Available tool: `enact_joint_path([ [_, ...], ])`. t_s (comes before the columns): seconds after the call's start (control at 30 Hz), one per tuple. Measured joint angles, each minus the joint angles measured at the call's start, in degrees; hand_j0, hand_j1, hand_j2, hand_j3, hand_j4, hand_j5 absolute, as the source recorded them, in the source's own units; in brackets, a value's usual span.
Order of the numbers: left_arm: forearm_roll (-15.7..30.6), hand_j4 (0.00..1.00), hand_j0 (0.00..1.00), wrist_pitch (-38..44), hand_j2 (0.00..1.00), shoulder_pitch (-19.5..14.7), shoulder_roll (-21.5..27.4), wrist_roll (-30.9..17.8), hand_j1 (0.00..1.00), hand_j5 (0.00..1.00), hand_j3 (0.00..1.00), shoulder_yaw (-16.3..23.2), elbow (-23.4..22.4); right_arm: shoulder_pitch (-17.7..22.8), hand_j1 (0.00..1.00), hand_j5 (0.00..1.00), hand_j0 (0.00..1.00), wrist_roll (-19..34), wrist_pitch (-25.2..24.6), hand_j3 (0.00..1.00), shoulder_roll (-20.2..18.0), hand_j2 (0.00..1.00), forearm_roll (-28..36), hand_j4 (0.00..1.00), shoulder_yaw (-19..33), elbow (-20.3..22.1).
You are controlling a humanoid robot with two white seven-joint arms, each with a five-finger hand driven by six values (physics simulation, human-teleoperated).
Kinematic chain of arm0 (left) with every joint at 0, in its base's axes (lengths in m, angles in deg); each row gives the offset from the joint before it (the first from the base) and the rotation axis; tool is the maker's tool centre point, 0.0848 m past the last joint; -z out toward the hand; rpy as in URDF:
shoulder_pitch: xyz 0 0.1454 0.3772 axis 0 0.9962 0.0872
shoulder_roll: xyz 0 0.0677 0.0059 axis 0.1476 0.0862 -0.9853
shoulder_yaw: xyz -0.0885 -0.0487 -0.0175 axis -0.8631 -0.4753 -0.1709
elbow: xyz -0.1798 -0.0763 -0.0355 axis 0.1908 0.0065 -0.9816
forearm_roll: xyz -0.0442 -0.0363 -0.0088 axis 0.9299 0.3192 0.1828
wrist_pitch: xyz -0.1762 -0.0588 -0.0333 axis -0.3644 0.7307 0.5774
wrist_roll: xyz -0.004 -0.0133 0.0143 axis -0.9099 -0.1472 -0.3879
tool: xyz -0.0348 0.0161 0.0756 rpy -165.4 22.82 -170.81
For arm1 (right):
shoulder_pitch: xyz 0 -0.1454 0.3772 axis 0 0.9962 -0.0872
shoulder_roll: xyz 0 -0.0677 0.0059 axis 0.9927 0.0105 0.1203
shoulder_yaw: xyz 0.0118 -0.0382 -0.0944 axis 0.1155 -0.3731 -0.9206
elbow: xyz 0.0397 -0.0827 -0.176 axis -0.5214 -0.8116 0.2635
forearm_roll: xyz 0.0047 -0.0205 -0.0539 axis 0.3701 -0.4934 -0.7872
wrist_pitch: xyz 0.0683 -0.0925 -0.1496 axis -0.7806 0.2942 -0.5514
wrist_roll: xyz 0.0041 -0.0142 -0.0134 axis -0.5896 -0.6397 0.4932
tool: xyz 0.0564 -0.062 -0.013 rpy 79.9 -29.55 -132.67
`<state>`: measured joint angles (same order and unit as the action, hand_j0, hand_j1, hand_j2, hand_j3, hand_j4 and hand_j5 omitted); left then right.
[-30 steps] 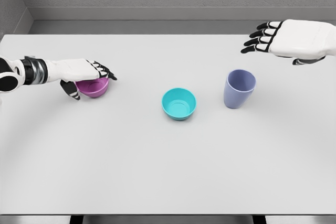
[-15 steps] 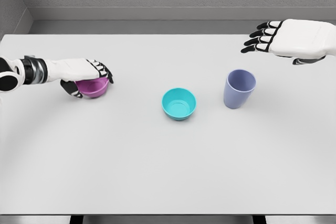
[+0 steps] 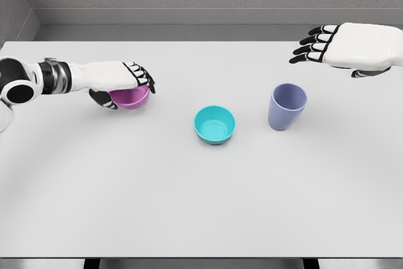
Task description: Stacking bowl and cup with both arms
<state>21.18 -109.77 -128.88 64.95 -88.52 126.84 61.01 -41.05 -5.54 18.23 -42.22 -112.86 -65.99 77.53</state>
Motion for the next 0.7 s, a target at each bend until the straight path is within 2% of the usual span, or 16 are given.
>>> enact_joint_path([
  [0.17, 0.03, 0.58, 0.58, 0.0, 0.58, -1.14, -2.67, 0.03, 0.58, 0.58, 0.58, 0.83, 1.11, 0.0, 1.0, 1.0, 1.0, 0.0, 0.0, 1.0, -0.01, 1.0, 0.01, 1.0, 0.05, 0.0],
  [0.27, 0.21, 0.57, 0.57, -0.05, 0.57, -1.49, -3.64, 0.0, 0.57, 0.57, 0.57, 1.97, 3.86, -0.09, 1.0, 1.0, 1.0, 0.0, 0.0, 1.0, 0.0, 1.0, 0.04, 1.0, 0.17, 0.0],
  [0.37, 1.63, 0.58, 0.58, -0.01, 0.58, -4.04, -4.59, 0.06, 0.58, 0.58, 0.58, 3.47, 6.8, -0.09, 1.0, 1.0, 1.0, 0.0, 0.0, 1.0, 0.07, 1.0, 0.07, 1.0, 0.35, 0.0],
  [0.47, 2.45, 0.58, 0.58, -0.06, 0.58, -5.19, -5.85, 0.03, 0.58, 0.58, 0.58, 4.43, 8.91, 0.0, 1.0, 1.0, 1.0, 0.0, 0.0, 1.0, 0.07, 1.0, 0.08, 1.0, 0.42, 0.02],
  [0.7, 2.95, 0.58, 0.58, -0.04, 0.58, -6.68, -9.32, 0.03, 0.58, 0.58, 0.58, 6.11, 10.06, 0.0, 1.0, 1.0, 1.0, 0.0, 0.0, 1.0, 0.0, 1.0, 0.09, 1.0, 1.19, 0.06],
])
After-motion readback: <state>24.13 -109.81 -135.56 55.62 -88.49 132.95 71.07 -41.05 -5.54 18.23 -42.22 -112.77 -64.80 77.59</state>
